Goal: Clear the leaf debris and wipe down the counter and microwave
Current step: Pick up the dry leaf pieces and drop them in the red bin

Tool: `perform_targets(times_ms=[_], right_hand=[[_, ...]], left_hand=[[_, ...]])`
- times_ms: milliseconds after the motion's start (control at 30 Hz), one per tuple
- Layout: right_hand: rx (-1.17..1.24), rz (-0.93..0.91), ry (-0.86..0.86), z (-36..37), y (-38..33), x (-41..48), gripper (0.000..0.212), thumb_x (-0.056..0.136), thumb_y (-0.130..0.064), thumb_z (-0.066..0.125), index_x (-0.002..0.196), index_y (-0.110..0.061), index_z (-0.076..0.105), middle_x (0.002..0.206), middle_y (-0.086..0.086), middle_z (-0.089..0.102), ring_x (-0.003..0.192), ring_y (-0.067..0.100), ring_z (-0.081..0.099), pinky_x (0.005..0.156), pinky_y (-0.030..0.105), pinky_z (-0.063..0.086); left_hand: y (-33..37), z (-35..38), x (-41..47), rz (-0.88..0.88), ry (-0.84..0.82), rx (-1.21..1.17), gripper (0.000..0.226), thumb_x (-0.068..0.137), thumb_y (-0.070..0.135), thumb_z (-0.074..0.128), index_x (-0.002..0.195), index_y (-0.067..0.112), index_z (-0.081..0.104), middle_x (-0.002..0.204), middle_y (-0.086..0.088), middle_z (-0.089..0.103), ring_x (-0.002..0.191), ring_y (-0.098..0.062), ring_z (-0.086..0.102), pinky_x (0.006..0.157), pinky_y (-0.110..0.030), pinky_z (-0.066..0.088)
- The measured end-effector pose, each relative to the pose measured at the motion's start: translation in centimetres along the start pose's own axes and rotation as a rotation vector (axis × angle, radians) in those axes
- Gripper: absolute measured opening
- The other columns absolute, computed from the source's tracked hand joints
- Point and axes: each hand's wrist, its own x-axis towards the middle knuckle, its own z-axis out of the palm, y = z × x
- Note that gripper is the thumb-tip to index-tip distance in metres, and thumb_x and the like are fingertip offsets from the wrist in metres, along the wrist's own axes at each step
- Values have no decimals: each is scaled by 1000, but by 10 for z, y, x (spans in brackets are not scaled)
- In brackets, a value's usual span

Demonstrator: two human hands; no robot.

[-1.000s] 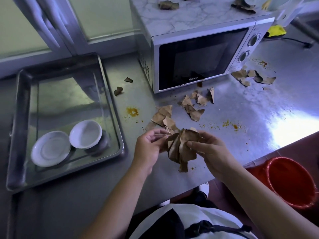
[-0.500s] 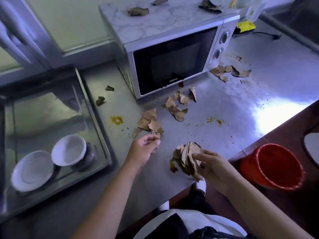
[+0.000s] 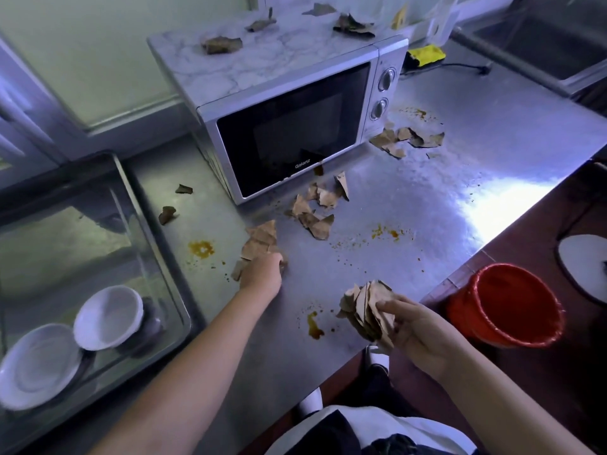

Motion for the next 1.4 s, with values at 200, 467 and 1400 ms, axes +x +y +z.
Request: perform_targets(times_ms=[200, 467, 1400], right_hand=[[-18, -103, 3, 1, -8, 6, 15, 76, 7, 65, 82, -6, 69, 74, 12, 66, 62, 18, 66, 57, 29, 56], [-381, -307, -149, 36, -22, 8, 31, 81, 12, 64, 109, -1, 68, 89, 14, 70, 77, 30, 69, 61, 35, 58], [-218, -284, 74, 23, 2, 23, 25, 87, 12, 59, 108, -1, 64, 91, 16, 70, 72, 28, 69, 58, 34, 58]], left_hand=[[-13, -18, -20, -86, 101, -515, 18, 88, 20, 70, 105, 19, 72, 98, -1, 72, 94, -25, 67, 78, -30, 51], [0, -62, -90, -100, -229, -1400, 24, 82, 4, 76, 106, 4, 72, 96, -9, 77, 92, -19, 73, 79, -25, 58], [-31, -30, -7, -217, -36, -974, 13, 88, 14, 69, 98, 21, 70, 98, -2, 71, 88, -22, 65, 78, -33, 53]])
